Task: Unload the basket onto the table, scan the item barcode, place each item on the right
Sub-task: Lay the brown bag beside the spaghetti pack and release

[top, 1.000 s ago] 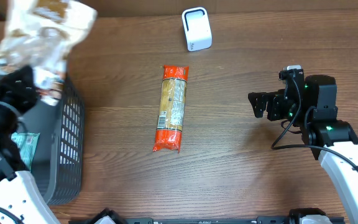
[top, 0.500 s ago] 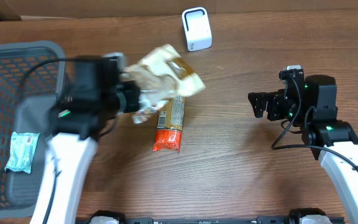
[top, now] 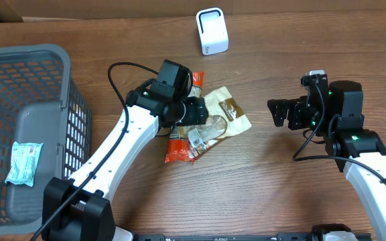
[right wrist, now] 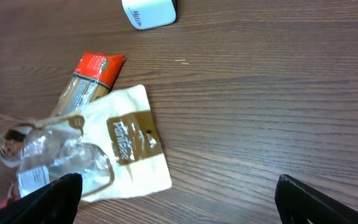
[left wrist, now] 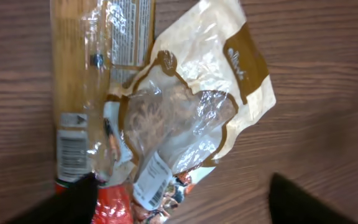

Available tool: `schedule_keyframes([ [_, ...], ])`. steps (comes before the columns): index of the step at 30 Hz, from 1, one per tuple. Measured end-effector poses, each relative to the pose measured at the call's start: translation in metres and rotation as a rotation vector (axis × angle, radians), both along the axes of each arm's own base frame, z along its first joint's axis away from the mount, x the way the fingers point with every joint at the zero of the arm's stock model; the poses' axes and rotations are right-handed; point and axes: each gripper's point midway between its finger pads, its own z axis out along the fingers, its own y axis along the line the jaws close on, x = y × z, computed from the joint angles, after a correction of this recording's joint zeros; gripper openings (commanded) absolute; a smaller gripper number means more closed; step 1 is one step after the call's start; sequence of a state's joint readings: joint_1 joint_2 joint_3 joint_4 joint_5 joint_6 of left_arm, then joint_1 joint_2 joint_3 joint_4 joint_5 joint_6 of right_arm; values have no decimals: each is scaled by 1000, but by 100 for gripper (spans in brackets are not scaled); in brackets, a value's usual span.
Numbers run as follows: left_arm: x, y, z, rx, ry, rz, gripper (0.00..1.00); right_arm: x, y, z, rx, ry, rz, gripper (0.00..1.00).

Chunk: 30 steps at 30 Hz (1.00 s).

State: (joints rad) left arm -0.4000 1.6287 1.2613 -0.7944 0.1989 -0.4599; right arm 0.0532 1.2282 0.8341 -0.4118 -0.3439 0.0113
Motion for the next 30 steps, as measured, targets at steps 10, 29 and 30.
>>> schedule_keyframes([
  [10,-18,31,23,14,16,31,90,0,0,0,0,0,0,100],
  [29,-54,187,75,262,-94,137,98,0,0,0,-1,0,0,100],
  [30,-51,194,76,268,-110,137,99,0,0,0,0,-1,0,100],
])
